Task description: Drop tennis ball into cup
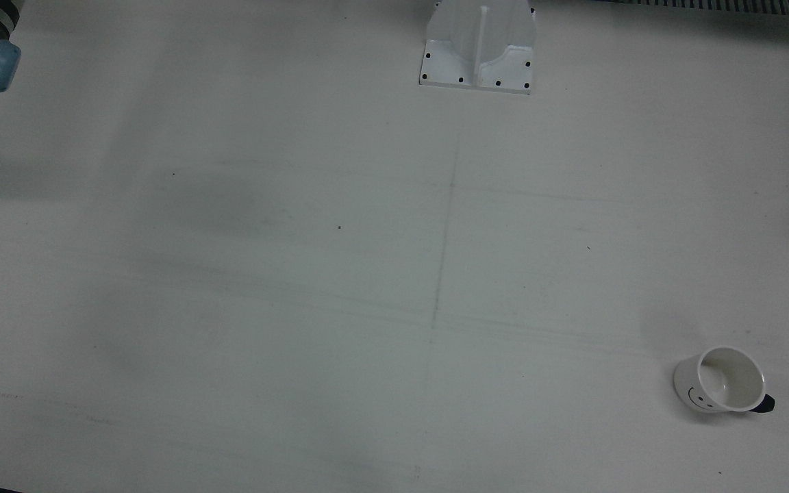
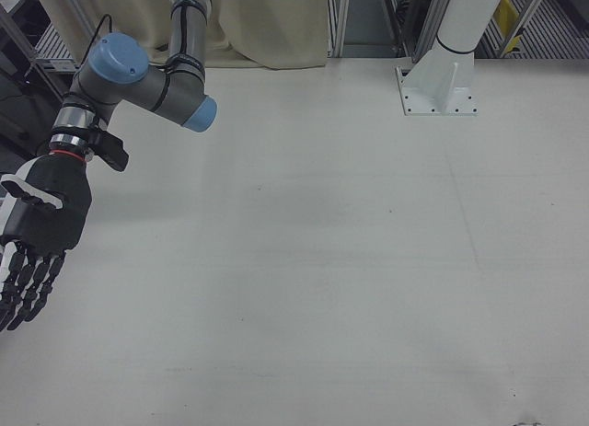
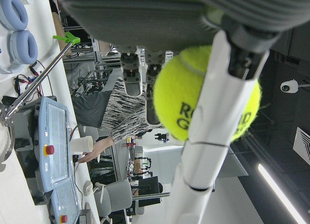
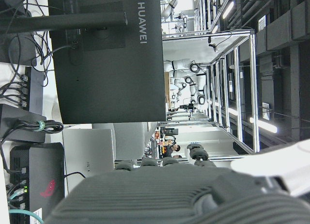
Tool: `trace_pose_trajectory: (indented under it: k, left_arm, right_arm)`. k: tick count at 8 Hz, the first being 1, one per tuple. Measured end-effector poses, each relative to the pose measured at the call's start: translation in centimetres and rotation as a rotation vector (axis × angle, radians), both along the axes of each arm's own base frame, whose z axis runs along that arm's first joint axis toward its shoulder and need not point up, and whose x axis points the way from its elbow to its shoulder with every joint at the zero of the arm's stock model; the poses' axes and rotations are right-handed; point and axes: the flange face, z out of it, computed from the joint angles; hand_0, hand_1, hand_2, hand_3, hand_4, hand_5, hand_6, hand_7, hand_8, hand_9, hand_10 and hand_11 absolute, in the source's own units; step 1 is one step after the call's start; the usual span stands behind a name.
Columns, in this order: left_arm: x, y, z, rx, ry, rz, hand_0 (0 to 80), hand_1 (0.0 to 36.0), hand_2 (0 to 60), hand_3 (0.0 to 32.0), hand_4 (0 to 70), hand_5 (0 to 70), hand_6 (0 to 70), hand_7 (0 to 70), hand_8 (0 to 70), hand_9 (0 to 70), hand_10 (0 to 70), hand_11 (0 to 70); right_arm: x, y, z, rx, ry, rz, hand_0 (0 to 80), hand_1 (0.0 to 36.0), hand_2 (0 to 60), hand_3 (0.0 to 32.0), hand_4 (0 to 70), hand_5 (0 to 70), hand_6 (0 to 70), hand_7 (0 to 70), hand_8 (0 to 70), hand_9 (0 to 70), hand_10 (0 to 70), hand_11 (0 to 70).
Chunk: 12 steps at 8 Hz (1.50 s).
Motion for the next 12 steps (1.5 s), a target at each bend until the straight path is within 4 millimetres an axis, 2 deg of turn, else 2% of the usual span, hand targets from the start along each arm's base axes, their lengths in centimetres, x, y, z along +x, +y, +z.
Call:
trace_pose_trajectory:
  k: [1, 2, 3, 4, 5, 6, 7, 8, 9, 10, 11, 12]
  left_arm:
    - [0.0, 0.0, 0.0, 0.001, 0.001, 0.0, 80.0, 36.0, 0.0, 0.0, 10.8, 24.3, 67.9, 57.6, 31.3, 37.3, 11.6, 21.0]
    - [-0.1, 0.1, 0.0, 0.001, 0.001, -0.001, 80.0, 36.0, 0.0, 0.0, 10.8, 22.2, 55.6, 59.5, 28.7, 37.5, 11.2, 20.5]
    - [-0.1, 0.2, 0.1, 0.001, 0.001, -0.001, 80.0, 36.0, 0.0, 0.0, 10.7, 24.1, 65.9, 57.4, 30.6, 36.8, 11.0, 20.2]
    - [-0.1, 0.3, 0.1, 0.002, 0.001, -0.001, 80.0, 36.0, 0.0, 0.0, 10.4, 23.8, 63.5, 56.7, 30.0, 36.5, 11.3, 20.7]
    - [0.0, 0.5, 0.2, 0.004, 0.0, 0.003, 80.0, 36.0, 0.0, 0.0, 10.2, 22.8, 57.5, 57.6, 28.8, 36.7, 11.4, 20.9]
    - [0.3, 0.6, 0.2, 0.009, -0.01, 0.014, 80.0, 36.0, 0.0, 0.0, 10.4, 22.5, 55.5, 57.9, 28.5, 36.9, 11.7, 21.3]
    - [0.7, 0.6, 0.1, 0.017, -0.026, 0.026, 80.0, 36.0, 0.0, 0.0, 10.8, 24.3, 63.8, 56.7, 30.4, 37.0, 11.9, 21.5]
    - [1.0, 0.6, -0.2, 0.027, -0.039, 0.031, 80.0, 36.0, 0.0, 0.0, 11.0, 24.5, 65.8, 57.3, 31.0, 37.4, 12.2, 22.1]
    - [1.4, 0.4, -0.7, 0.042, -0.051, 0.036, 80.0, 36.0, 0.0, 0.0, 10.7, 22.6, 55.6, 59.1, 29.1, 37.9, 12.5, 22.5]
    - [2.4, 0.2, -1.3, 0.055, -0.06, 0.051, 80.0, 36.0, 0.0, 0.0, 10.7, 25.0, 70.0, 56.4, 32.4, 37.9, 13.4, 23.7]
    - [4.1, -0.1, -1.8, 0.068, -0.07, 0.072, 80.0, 36.0, 0.0, 0.0, 11.2, 24.0, 65.9, 57.2, 31.7, 38.4, 13.6, 24.0]
    - [5.4, -0.6, -2.4, 0.077, -0.081, 0.086, 80.0, 36.0, 0.0, 0.0, 11.0, 24.1, 65.8, 56.9, 31.5, 38.0, 13.5, 23.8]
  right_arm:
    - [0.0, 0.0, 0.0, 0.0, 0.0, 0.0, 0.0, 0.0, 0.0, 0.0, 0.0, 0.0, 0.0, 0.0, 0.0, 0.0, 0.0, 0.0]
    - [0.0, 0.0, 0.0, 0.0, 0.0, 0.0, 0.0, 0.0, 0.0, 0.0, 0.0, 0.0, 0.0, 0.0, 0.0, 0.0, 0.0, 0.0]
    - [0.0, 0.0, 0.0, 0.0, 0.0, 0.0, 0.0, 0.0, 0.0, 0.0, 0.0, 0.0, 0.0, 0.0, 0.0, 0.0, 0.0, 0.0]
    - [0.0, 0.0, 0.0, 0.0, 0.0, -0.001, 0.0, 0.0, 0.0, 0.0, 0.0, 0.0, 0.0, 0.0, 0.0, 0.0, 0.0, 0.0]
    - [0.0, 0.0, 0.0, 0.0, 0.0, -0.001, 0.0, 0.0, 0.0, 0.0, 0.0, 0.0, 0.0, 0.0, 0.0, 0.0, 0.0, 0.0]
    - [0.0, 0.0, 0.0, -0.001, 0.0, -0.001, 0.0, 0.0, 0.0, 0.0, 0.0, 0.0, 0.0, 0.0, 0.0, 0.0, 0.0, 0.0]
    - [0.0, 0.0, 0.0, -0.001, 0.0, 0.0, 0.0, 0.0, 0.0, 0.0, 0.0, 0.0, 0.0, 0.0, 0.0, 0.0, 0.0, 0.0]
    - [0.0, 0.0, 0.0, 0.0, 0.0, 0.0, 0.0, 0.0, 0.0, 0.0, 0.0, 0.0, 0.0, 0.0, 0.0, 0.0, 0.0, 0.0]
    - [0.0, 0.0, 0.0, 0.0, 0.0, -0.001, 0.0, 0.0, 0.0, 0.0, 0.0, 0.0, 0.0, 0.0, 0.0, 0.0, 0.0, 0.0]
    - [0.0, 0.0, 0.0, 0.0, 0.0, -0.001, 0.0, 0.0, 0.0, 0.0, 0.0, 0.0, 0.0, 0.0, 0.0, 0.0, 0.0, 0.0]
    - [0.0, 0.0, 0.0, 0.0, 0.0, -0.001, 0.0, 0.0, 0.0, 0.0, 0.0, 0.0, 0.0, 0.0, 0.0, 0.0, 0.0, 0.0]
    - [0.0, 0.0, 0.0, 0.0, 0.0, -0.001, 0.0, 0.0, 0.0, 0.0, 0.0, 0.0, 0.0, 0.0, 0.0, 0.0, 0.0, 0.0]
